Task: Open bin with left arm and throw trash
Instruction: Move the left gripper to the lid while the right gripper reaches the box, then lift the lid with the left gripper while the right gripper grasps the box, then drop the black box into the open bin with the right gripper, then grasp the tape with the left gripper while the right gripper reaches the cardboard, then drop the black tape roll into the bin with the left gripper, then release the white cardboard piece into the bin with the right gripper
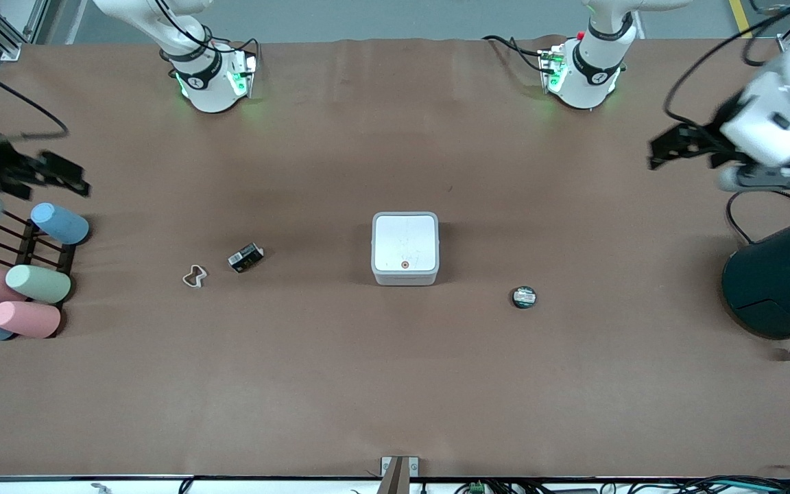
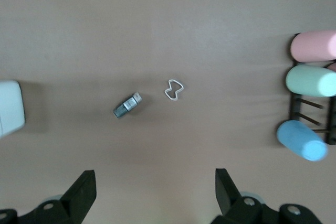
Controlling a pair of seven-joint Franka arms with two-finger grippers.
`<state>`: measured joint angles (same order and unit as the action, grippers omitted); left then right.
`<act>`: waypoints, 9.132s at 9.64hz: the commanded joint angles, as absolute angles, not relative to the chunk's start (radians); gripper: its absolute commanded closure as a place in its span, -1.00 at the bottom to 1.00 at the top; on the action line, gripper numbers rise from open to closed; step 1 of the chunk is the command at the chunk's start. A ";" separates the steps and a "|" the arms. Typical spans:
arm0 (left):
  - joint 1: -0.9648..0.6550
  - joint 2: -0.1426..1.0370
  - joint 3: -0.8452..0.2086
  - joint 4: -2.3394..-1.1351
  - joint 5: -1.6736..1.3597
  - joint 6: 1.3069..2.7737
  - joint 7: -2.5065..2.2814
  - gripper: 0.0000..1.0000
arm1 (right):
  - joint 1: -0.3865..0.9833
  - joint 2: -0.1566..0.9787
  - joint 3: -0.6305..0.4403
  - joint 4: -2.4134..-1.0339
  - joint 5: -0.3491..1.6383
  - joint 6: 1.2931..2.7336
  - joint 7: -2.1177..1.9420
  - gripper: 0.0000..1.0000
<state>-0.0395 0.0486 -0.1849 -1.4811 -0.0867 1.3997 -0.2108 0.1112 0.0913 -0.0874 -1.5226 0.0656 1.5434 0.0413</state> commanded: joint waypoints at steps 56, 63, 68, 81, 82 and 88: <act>-0.080 0.595 -0.536 -1.620 0.302 2.226 -0.499 1.00 | 0.238 0.258 -0.101 -2.231 0.055 2.404 0.331 -0.99; -0.248 0.654 -0.611 -1.545 0.313 2.243 -0.880 -1.00 | 0.130 0.403 -0.100 -2.267 0.055 2.689 0.295 -0.70; -0.048 0.569 -0.612 -1.546 0.319 2.146 -0.856 -1.00 | 0.138 0.420 -0.094 -2.252 0.067 2.689 0.307 1.00; -0.004 0.055 -0.100 -1.480 0.002 1.551 -0.046 -1.00 | 0.592 0.452 0.072 -1.623 0.137 2.336 1.274 0.99; -0.008 0.054 -0.086 -1.482 0.006 1.551 -0.051 -1.00 | 0.622 0.481 0.072 -1.620 0.138 2.347 1.279 0.96; 0.015 -0.028 -0.067 -1.562 -0.002 1.545 -0.063 -1.00 | 0.650 0.528 0.072 -1.601 0.141 2.330 1.267 -0.98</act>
<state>0.0123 -0.0280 -0.0729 -1.5586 0.0133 1.5413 -0.0618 0.6397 0.5253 0.0804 -1.6175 0.1305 2.3436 1.2660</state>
